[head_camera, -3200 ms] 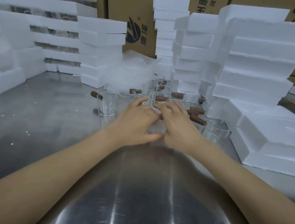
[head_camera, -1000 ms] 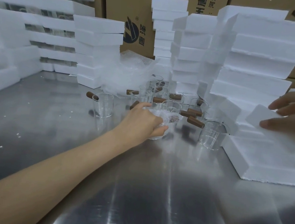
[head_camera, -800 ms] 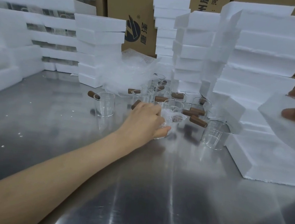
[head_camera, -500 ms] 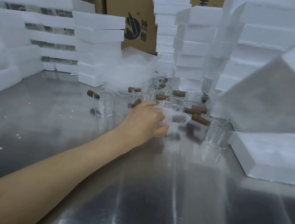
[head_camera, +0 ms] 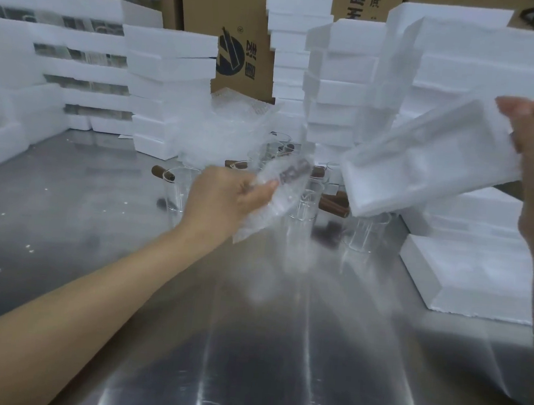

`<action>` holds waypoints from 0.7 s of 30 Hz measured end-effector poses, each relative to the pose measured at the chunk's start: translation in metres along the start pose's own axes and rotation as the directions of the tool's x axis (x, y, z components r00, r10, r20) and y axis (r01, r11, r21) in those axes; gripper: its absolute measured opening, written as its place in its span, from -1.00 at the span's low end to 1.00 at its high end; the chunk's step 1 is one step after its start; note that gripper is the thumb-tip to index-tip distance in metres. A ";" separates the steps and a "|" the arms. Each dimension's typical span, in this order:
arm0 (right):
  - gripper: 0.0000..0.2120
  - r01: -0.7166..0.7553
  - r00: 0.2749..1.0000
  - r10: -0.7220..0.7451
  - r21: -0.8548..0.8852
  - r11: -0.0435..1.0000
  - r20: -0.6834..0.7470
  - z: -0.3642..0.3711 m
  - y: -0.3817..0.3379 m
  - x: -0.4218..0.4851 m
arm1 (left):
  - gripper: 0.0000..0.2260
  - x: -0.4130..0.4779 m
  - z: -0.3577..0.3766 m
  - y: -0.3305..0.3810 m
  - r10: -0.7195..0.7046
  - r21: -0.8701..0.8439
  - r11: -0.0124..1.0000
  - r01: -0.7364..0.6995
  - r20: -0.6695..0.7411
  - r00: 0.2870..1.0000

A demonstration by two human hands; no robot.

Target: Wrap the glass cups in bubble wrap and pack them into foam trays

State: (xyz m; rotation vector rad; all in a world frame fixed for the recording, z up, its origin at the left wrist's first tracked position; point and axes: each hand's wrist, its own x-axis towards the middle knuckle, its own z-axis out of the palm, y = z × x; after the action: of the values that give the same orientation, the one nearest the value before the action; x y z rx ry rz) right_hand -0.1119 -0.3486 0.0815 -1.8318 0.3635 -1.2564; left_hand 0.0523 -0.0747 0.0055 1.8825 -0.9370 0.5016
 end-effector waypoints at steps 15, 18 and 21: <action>-0.54 0.056 0.958 -0.011 -0.151 0.987 0.285 0.081 -0.007 -0.055 | -0.52 0.021 -0.034 -0.017 -0.317 -0.440 0.889 0.131 -0.383 0.868; -0.62 0.116 0.900 -0.013 -0.210 0.971 0.436 0.108 0.001 -0.083 | -0.45 0.017 -0.038 -0.019 0.061 -0.107 0.989 -0.107 -0.365 0.929; -0.61 0.087 0.840 0.075 -0.269 0.959 0.537 0.123 0.014 -0.100 | -0.39 0.015 -0.036 -0.022 0.502 0.355 0.833 -0.424 -0.162 0.850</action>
State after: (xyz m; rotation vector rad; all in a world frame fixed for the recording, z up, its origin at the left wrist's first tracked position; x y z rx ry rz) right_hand -0.0470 -0.2321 -0.0062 -2.3417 0.2236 -0.6512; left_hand 0.0804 -0.0431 0.0196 1.7912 -1.2046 1.2180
